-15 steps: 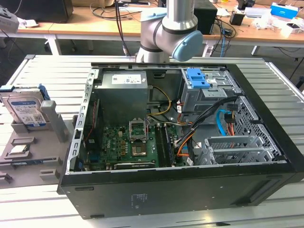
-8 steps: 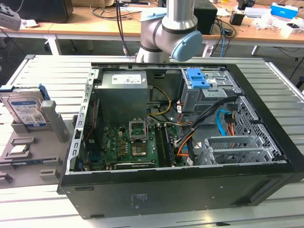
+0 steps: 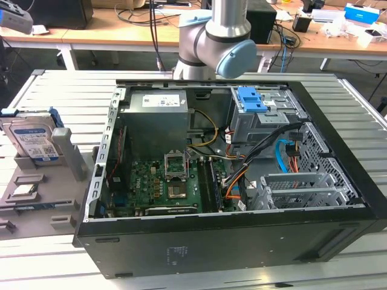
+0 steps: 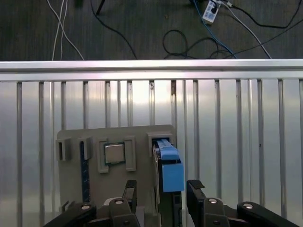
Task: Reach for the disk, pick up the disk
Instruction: 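Pick up the disk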
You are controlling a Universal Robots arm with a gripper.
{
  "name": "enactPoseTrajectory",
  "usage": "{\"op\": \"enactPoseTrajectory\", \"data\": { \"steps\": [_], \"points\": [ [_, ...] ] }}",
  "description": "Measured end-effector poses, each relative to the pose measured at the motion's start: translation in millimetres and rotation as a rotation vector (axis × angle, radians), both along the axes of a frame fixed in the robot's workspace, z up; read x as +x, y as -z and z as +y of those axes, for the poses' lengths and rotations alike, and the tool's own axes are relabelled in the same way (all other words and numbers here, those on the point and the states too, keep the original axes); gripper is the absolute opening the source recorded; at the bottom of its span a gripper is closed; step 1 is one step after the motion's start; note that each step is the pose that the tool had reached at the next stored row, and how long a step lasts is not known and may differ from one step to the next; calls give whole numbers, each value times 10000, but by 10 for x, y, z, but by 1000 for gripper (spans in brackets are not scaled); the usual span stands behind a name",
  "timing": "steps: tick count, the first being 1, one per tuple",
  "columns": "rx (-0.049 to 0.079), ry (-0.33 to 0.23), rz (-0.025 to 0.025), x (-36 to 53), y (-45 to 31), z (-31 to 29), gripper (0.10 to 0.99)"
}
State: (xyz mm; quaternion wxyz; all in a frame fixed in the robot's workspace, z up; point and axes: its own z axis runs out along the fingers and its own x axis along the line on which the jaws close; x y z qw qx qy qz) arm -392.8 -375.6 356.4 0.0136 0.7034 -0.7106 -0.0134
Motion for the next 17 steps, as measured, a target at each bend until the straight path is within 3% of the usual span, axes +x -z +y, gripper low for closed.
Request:
{"op": "enactPoseTrajectory", "data": {
  "steps": [2,17],
  "points": [
    [0,-5,0,1,0,24,545],
    [0,-6,0,5,50,27,545]
  ]
}}
